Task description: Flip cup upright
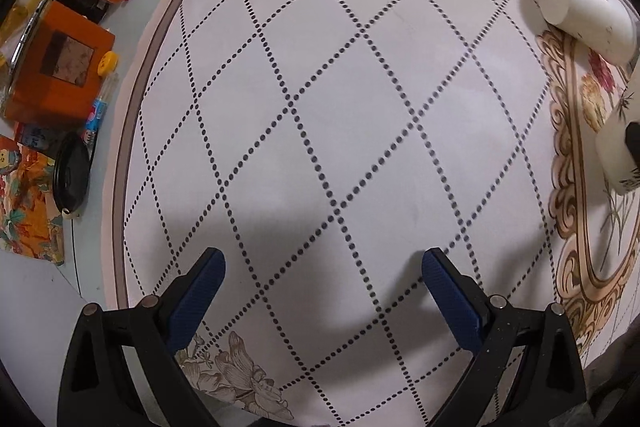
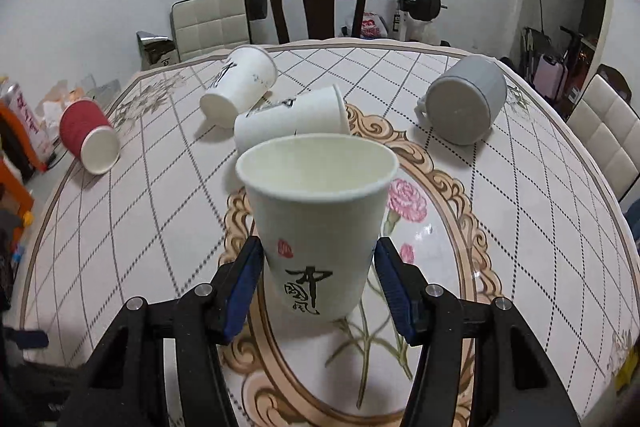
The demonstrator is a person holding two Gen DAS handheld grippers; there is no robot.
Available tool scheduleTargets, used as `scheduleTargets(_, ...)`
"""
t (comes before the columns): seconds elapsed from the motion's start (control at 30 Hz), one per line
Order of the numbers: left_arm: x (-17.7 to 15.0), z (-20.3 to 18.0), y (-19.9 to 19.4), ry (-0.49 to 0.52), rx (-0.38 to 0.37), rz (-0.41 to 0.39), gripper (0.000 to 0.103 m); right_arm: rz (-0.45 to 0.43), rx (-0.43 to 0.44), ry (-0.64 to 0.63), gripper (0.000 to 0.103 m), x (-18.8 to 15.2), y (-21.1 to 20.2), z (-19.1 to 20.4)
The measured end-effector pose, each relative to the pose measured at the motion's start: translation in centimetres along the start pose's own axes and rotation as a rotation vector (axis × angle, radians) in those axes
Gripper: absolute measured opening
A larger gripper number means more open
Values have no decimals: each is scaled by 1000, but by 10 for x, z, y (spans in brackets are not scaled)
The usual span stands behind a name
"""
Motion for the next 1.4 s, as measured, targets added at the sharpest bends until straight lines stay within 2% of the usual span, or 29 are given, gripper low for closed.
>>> scheduleTargets(0.23, -15, -11, -20, 34, -6, -51, 101, 79, -8, -14, 62, -32, -3, -9)
scheduleTargets(0.33, -19, -16, -34, 57, -10, -82, 101, 106, -24, -6, 73, -40, -10, -16)
scheduleTargets(0.5, -31, -26, -68, 110, -24, -145, 101, 122, -65, 18, 83, -43, -39, -37)
scheduleTargets(0.73, -40, -31, -130, 151, -59, -250, 101, 138, -128, 87, 100, -29, -102, -81)
scheduleTargets(0.97, -61, -48, -202, 164, -89, -365, 101, 84, -143, 86, 101, -6, -185, -115)
scheduleTargets(1.2, -104, -61, -283, 170, -104, -477, 101, 22, -111, 63, 101, 12, -279, -144)
scheduleTargets(1.4, -140, -72, -338, 179, -111, -553, 101, -36, -82, 47, 103, 20, -345, -165)
Point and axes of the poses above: each gripper's, at about its wrist camera, not at the fingertips, and y roughly the way its jaws point, z to its left, x to its top, the point moved 10 cm from there along y, roughly the way its jaws point, and after that the axes turned 13 degrees about -x, right-handed, at the moved point
